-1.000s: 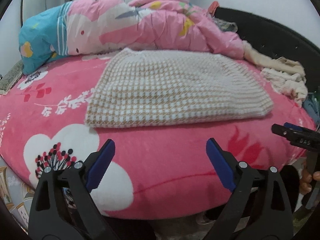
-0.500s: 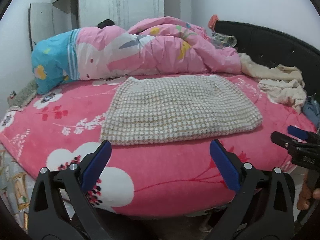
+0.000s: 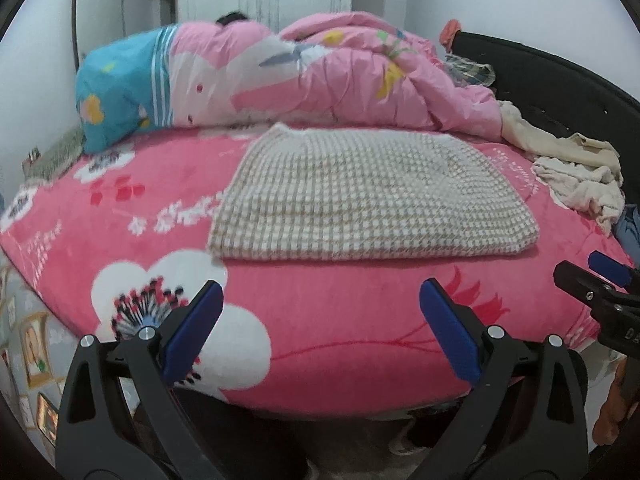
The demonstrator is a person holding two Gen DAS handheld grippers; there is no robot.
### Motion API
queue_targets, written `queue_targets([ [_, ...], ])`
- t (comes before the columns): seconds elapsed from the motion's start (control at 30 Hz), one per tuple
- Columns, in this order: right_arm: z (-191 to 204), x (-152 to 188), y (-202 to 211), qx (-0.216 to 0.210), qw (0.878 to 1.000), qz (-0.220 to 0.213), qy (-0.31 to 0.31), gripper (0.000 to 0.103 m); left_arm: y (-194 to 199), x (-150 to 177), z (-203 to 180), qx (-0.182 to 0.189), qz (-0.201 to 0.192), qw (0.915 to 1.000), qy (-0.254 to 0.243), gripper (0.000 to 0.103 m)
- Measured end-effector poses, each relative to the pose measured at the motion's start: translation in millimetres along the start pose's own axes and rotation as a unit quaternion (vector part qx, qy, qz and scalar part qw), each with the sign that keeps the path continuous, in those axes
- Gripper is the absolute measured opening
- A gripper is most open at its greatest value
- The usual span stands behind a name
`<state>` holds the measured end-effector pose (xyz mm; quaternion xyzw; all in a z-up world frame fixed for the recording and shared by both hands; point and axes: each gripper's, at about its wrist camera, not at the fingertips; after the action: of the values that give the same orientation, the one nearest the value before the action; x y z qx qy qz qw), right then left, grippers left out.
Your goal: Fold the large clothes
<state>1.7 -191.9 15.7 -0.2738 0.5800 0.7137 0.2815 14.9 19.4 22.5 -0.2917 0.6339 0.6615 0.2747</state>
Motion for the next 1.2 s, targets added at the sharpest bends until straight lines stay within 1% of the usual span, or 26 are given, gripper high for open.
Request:
queue_targets([
  [0.13,10.7,3.8,-5.9,0.0,1.0,0.01,0.006,0.09,-16.9,4.9,4.6,0.002,0.044,0.9989,0.012,0.095],
  [0.27,17.2,7.4,-14.8,-0.004,1.0,0.025,0.007,0.09,-21.8,7.3,3.1,-0.003,0.062,0.998,0.008,0.095],
  [0.5,24.5,9.9,-28.1,-0.005,0.999,0.047,0.001,0.09,-14.9,5.8,-1.2,-0.016,0.058,0.9982,0.003,0.095],
  [0.8,28.6,9.1,-26.2,0.015,0.999,0.046,0.01,0.09,-9.6,1.8,-3.6,-0.017,0.053,0.9984,0.002,0.095],
  [1.2,28.3,9.2,-22.3,0.021,0.999,0.045,0.013,0.09,-9.6,2.9,-5.6,-0.017,0.055,0.9983,0.001,0.095],
])
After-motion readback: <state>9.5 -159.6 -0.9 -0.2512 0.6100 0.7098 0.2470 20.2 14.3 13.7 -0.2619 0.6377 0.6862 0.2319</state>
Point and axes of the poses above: each gripper's, at about its wrist camera, not at the fingertips, and y roughly against the way its jaws point, z to its left, x to its underside, and after that the axes turned 8 degrees about -x, right-handed
